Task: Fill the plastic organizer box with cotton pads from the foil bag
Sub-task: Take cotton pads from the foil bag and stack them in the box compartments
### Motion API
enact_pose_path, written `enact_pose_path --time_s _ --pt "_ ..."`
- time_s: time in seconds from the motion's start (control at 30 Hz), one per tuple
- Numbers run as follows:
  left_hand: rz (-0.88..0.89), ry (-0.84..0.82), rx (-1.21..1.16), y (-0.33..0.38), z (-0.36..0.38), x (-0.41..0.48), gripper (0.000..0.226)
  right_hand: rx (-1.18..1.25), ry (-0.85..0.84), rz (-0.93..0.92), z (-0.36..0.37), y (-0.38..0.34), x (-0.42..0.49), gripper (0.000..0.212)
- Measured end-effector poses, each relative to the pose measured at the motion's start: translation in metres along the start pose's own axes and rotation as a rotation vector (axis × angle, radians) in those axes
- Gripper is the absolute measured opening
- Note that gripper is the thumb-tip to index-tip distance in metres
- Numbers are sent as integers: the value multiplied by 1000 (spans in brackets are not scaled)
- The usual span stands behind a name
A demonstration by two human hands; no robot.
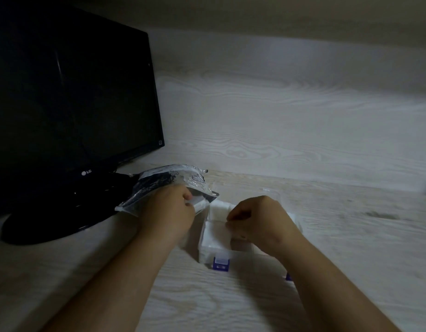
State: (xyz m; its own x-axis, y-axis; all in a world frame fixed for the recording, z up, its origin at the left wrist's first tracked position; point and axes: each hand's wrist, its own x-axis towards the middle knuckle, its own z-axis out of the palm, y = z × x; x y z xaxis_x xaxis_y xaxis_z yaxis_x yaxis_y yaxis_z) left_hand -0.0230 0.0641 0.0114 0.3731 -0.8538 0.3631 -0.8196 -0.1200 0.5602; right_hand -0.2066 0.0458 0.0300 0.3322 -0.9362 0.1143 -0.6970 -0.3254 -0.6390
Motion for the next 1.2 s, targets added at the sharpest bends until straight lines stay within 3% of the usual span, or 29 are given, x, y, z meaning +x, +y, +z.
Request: enact_pose_path --time_s 0.07,0.27,0.47,0.97,1.13,1.2 --pt "10 -19 50 -5 3 2 24 16 15 -8 0 1 0 11" --pt "73 -49 70 -11 6 5 27 -23 22 -8 1 2 1 8" --pt "65 -70 30 -14 10 7 18 -21 31 -13 2 3 2 8" --pt "177 99 407 -4 2 4 20 -43 58 -24 3 5 3 5" --pt "322 272 327 5 -2 -8 3 -35 83 -31 2 5 3 4" --pt "341 304 331 6 -2 -7 10 -29 103 -39 1 5 4 5"
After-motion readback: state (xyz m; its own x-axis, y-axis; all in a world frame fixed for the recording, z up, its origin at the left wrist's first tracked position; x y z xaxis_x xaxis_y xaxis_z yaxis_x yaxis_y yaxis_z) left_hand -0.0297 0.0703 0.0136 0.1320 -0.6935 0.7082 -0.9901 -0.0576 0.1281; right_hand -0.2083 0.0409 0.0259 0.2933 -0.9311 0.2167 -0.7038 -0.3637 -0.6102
